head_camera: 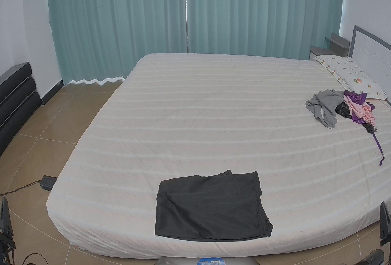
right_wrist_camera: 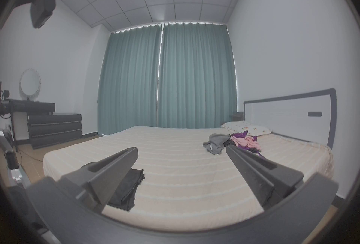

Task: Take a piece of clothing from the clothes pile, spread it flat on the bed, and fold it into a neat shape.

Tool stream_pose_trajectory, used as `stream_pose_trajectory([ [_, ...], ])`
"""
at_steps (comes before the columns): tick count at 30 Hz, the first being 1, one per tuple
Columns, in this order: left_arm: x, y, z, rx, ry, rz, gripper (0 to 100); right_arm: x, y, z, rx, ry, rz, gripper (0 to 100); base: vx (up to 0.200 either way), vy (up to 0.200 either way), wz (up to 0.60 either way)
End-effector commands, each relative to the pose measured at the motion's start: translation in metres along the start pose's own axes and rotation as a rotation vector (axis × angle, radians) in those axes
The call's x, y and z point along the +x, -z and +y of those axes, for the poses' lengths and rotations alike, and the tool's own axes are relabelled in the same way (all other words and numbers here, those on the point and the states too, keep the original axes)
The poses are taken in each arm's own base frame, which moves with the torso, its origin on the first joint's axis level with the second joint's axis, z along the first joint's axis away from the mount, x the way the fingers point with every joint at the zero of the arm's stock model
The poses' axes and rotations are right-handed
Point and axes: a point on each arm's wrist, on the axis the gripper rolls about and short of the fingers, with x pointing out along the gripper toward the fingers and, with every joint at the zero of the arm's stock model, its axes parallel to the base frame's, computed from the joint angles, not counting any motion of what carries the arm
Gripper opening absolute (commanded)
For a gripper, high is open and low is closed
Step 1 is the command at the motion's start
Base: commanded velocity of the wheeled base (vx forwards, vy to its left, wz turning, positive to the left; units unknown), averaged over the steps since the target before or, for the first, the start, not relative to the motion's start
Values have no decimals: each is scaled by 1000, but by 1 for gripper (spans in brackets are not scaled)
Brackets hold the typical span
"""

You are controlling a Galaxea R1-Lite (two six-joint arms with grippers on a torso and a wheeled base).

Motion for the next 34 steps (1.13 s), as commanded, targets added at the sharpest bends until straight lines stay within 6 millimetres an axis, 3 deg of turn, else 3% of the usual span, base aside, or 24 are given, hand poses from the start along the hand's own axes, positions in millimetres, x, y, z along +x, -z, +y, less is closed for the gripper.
stream_pose_trajectory([
  [1,7,38,-3,6,63,10,100,3,22,1,-71,0,-15,100,0,0,0],
  [14,6,44,-8,39,332,77,100,2,33,2,-8,-10,109,100,0,0,0],
  [17,5,51,-8,67,344,149,100,1,35,2,-17,-22,137,100,0,0,0],
  [34,5,50,-8,72,348,126,100,2,35,2,3,-51,107,100,0,0,0],
])
